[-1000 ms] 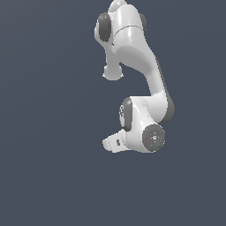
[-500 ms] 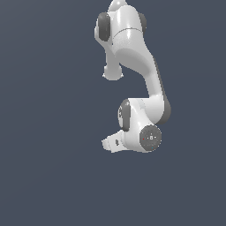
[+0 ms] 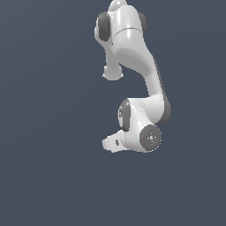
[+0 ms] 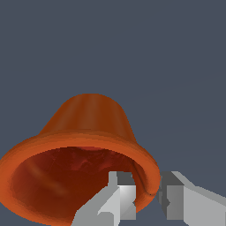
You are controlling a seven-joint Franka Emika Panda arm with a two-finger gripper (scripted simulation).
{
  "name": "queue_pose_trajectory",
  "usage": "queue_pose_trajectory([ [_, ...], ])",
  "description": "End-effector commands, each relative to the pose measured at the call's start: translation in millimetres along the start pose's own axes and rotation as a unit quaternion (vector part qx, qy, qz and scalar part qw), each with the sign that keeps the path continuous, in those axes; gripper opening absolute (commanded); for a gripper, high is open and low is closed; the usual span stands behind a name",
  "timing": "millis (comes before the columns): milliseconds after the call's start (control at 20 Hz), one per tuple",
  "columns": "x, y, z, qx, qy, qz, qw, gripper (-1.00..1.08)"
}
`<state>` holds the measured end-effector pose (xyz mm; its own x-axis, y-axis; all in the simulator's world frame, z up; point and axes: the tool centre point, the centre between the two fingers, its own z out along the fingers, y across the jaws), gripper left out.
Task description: Pick up the object and move it to a goal position.
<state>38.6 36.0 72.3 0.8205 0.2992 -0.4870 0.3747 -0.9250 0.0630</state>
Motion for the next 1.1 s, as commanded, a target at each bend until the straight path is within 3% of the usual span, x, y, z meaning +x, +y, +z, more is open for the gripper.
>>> queue_pose_trajectory([
  [0,-0.6,0.6,-0.2,0.000,0.001,-0.001,1.0000,-1.00],
  [550,-16.7,18.2,-7.8,-0.013,0.021,-0.022,0.9994,-1.00],
  [1050,-55.7,65.9,-27.0,-0.044,0.073,-0.078,0.9933,-1.00],
])
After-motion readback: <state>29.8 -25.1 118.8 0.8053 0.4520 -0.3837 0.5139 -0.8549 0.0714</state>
